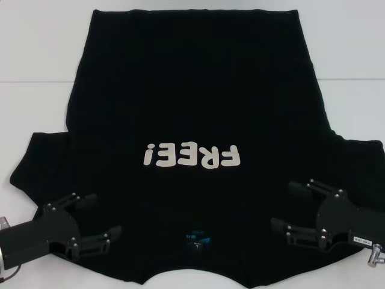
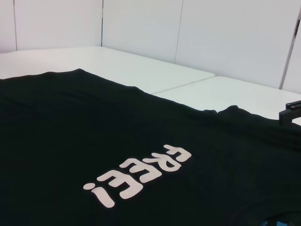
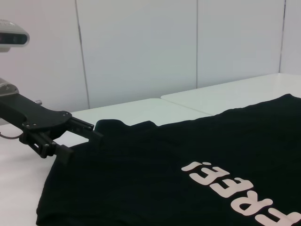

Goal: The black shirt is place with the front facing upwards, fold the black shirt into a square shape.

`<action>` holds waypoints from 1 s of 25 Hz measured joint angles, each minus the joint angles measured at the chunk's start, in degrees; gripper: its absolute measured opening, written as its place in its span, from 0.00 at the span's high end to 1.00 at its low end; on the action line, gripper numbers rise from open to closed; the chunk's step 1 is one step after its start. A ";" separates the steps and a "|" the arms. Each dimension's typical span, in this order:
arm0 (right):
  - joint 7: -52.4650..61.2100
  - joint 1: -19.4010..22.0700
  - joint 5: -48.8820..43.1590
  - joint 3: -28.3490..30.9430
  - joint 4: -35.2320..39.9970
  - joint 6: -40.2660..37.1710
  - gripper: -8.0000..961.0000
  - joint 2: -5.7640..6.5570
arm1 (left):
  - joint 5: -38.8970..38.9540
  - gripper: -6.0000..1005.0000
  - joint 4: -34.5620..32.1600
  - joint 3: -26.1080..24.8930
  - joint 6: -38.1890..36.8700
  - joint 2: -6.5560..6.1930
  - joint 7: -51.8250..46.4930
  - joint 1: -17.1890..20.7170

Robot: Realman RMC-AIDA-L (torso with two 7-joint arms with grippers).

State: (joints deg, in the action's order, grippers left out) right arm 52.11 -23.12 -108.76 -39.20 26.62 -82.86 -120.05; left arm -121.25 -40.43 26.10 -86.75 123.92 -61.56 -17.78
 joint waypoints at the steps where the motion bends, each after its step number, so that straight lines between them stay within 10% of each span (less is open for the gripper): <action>1: 0.00 0.00 0.01 0.00 0.00 0.02 0.05 0.00 | 0.00 0.07 0.00 0.00 -0.03 0.00 -0.04 0.01; 12: 0.00 0.00 0.05 0.19 -0.16 0.08 0.05 0.00 | 0.29 0.09 0.31 -0.31 -0.44 -0.16 -5.89 -0.05; 16: 0.01 -0.13 0.05 0.32 -0.63 0.16 0.05 0.00 | 1.12 0.09 -0.55 -0.23 -1.60 -2.89 -27.82 -1.43; 20: 0.33 -0.15 0.05 0.31 -0.65 0.66 0.05 0.00 | 0.87 0.10 0.71 -0.33 -4.62 -8.27 -48.59 -3.56; 25: 0.34 -0.45 0.04 0.04 -1.12 0.97 0.05 -0.06 | -1.51 0.11 -0.93 -4.50 -2.78 -10.77 -65.16 -4.16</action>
State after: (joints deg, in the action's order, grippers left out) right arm 52.45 -23.58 -108.72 -39.16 25.50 -81.89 -120.10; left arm -122.76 -41.36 21.60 -89.53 113.16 -126.72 -21.94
